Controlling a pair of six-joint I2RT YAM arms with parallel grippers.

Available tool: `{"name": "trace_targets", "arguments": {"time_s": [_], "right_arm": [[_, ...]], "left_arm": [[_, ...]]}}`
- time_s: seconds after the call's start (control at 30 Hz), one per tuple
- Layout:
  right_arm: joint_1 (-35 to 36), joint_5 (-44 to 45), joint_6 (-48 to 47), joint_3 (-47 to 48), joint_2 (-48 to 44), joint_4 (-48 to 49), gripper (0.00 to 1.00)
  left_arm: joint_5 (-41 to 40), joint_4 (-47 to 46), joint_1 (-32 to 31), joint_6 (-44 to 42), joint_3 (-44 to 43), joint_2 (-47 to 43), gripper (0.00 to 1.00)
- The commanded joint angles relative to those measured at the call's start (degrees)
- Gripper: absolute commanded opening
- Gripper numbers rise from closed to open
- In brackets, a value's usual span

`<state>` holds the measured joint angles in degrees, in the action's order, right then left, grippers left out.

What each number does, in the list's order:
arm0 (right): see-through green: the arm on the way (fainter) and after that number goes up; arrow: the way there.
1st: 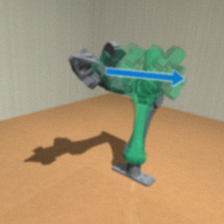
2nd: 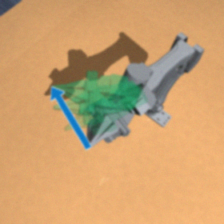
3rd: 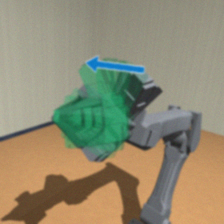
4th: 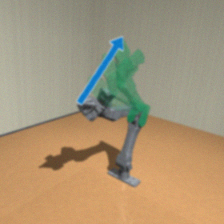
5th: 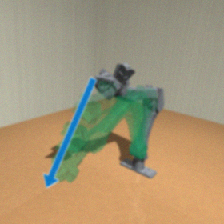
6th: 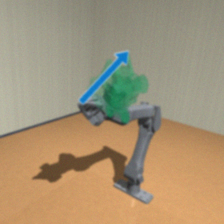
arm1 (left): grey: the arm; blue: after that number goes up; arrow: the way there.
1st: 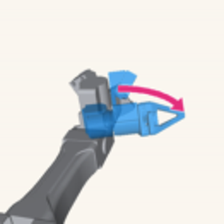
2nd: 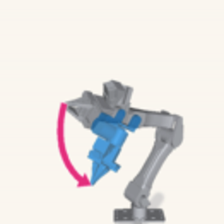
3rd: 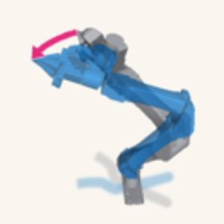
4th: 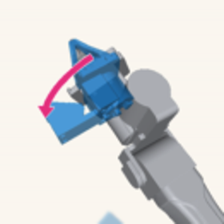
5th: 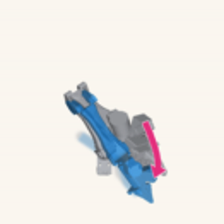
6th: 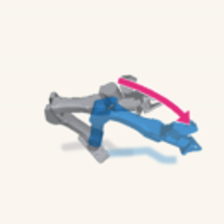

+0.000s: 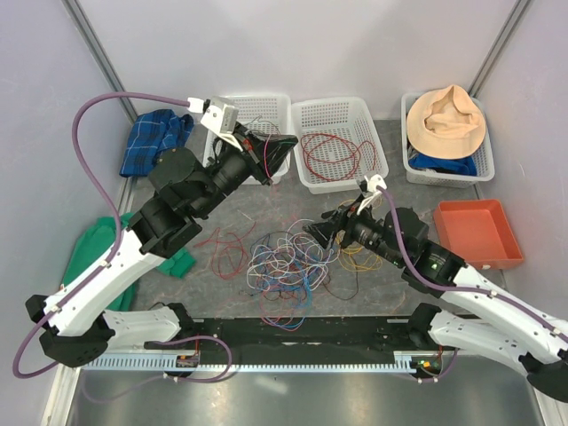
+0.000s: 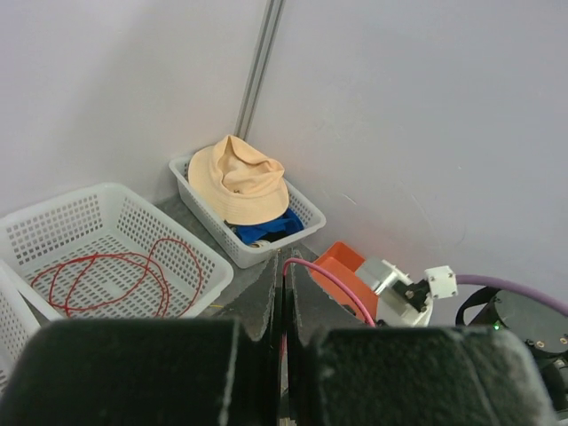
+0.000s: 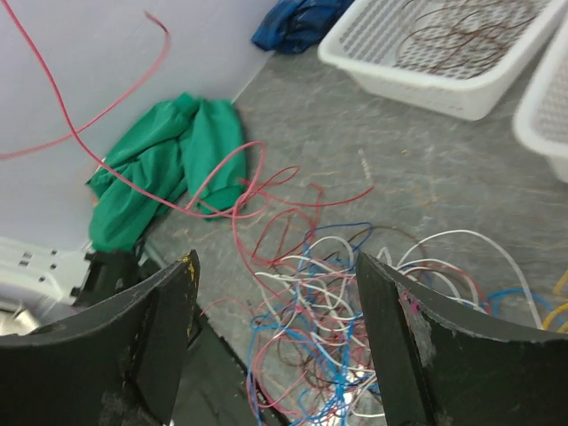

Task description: Untangle the cables

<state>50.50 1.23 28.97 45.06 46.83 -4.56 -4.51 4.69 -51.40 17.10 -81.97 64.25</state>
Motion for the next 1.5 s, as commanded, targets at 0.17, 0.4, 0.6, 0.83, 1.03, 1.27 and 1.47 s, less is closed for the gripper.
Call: {"name": "trace_targets", "arguments": {"time_s": [0.17, 0.4, 0.6, 0.83, 1.03, 1.27, 1.47], "right_arm": [[0.30, -8.44, 1.26, -2.25, 5.19, 10.18, 0.77], [0.56, -10.81, 1.70, -2.69, 11.17, 15.80, 0.63], [0.56, -1.61, 0.21, -1.74, 10.14, 13.36, 0.00], [0.56, 24.40, -8.40, 14.95, -1.91, -6.93, 0.00], [0.56, 35.49, -13.32, 28.58, -1.56, -15.74, 0.00], [0.56, 40.25, -16.66, 38.08, -1.48, -15.92, 0.00], [0.56, 39.03, -17.81, 42.13, -1.65, -16.97, 0.00]], "left_arm": [[-0.94, 0.50, 0.16, -0.40, -2.84, -0.26, 0.02], [-0.85, 0.67, 0.16, -0.40, -2.84, -0.70, 0.02], [-3.21, 1.37, 0.16, -0.23, -0.74, -2.19, 0.02], [-19.46, 4.54, 0.42, 0.38, 11.53, -10.36, 0.02], [-25.45, 4.63, 1.47, 6.70, 26.13, -18.80, 0.02], [-28.18, 9.10, 1.83, 12.42, 34.68, -22.15, 0.02], [-28.62, 9.82, 3.23, 14.19, 37.50, -25.57, 0.02]]}}
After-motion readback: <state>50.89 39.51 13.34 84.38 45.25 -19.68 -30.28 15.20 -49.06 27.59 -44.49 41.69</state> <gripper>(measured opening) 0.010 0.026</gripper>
